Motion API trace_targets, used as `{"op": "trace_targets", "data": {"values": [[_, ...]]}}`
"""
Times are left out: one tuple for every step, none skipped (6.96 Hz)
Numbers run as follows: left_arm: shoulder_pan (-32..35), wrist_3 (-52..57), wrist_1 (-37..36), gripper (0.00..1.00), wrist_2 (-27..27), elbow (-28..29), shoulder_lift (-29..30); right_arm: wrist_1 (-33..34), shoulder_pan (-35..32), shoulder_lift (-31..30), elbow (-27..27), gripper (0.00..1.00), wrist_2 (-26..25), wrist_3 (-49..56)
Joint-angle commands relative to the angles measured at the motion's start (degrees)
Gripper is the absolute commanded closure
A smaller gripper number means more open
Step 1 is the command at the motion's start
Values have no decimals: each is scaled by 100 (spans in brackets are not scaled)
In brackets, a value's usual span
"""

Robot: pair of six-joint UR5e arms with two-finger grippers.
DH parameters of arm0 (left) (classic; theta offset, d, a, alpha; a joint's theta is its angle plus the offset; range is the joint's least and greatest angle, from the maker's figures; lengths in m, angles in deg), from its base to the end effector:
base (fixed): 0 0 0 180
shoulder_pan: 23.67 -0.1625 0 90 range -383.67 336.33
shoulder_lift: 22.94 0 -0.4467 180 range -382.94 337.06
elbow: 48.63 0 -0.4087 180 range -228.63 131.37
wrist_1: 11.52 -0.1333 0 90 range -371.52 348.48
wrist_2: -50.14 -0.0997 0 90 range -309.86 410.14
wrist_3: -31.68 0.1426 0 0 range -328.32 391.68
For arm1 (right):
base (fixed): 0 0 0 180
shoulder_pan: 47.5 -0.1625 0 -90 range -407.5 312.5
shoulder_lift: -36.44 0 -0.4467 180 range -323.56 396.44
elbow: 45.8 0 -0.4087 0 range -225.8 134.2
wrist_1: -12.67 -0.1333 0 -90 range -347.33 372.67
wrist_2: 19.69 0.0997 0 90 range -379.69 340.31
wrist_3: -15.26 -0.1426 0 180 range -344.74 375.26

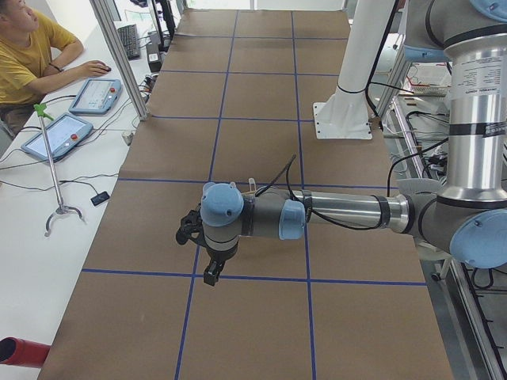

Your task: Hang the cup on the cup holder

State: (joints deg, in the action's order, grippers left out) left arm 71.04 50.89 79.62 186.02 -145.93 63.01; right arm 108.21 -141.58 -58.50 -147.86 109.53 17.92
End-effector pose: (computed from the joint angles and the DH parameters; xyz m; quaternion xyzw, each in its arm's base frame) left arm -0.0705 -0.4793 0.6763 0.1152 0.3737 0.1309 0.9110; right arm 0.0764 -0.4655 0.6646 0.0327 -0.3342 0.0070 0.9419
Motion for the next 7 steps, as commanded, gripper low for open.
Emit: {"op": "trace_targets", "data": {"values": [[-5,4,0,1,0,-86,-78,-1,240,134,-16,0,15,-12],[-5,-5,0,1,0,-113,-96,-1,258,143,-33,0,84,-12],[-5,-5,0,1,0,-122,-166,-35,258,134,-25,0,120,-12],[-5,-5,0,1,0,-113,-175,-36,267,134,-25,0,120,-12],[-5,-5,0,1,0,-113,-219,-44,284,134,-16,0,120,-12],[-5,-5,0,1,0,-104,-246,-36,293,134,-16,0,111,-12],[-5,-5,0,1,-9,-95,-255,-36,302,134,-16,0,129,-12]]}}
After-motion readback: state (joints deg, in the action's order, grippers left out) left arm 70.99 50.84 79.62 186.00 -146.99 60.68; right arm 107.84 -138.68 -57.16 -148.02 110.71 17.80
